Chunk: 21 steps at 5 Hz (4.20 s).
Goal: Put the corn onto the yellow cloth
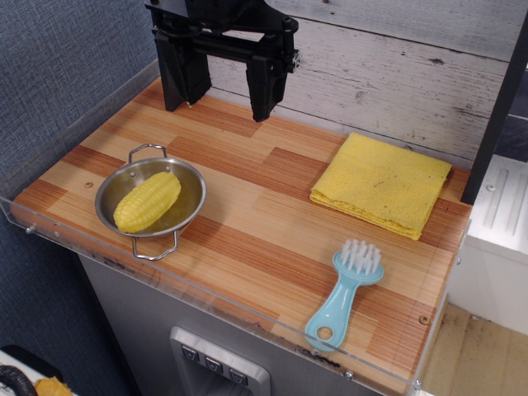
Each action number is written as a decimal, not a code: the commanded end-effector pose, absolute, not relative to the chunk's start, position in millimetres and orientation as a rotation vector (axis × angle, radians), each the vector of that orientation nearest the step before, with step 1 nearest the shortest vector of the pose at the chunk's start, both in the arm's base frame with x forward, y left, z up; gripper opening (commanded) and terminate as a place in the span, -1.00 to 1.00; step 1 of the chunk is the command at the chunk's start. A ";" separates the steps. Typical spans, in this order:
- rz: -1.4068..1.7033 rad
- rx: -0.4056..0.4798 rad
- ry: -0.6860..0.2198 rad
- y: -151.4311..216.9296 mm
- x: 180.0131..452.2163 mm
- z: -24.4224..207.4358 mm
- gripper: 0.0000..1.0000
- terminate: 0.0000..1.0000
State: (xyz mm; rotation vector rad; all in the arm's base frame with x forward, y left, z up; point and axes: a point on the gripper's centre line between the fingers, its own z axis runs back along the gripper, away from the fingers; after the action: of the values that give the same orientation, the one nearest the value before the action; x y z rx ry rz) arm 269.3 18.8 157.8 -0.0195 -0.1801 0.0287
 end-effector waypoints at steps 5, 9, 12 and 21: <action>0.236 -0.126 -0.239 105.7 253.4 123.6 1.00 -1.00; 0.244 -0.103 -0.175 104.4 247.5 88.5 1.00 -1.00; 0.229 -0.099 -0.129 96.3 247.7 69.7 1.00 -1.00; 0.239 -0.102 -0.019 80.9 243.0 28.8 -1.00 -1.00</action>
State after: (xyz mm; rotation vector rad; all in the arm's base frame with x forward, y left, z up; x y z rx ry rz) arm 242.9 78.6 26.2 -0.1100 -0.0012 0.2354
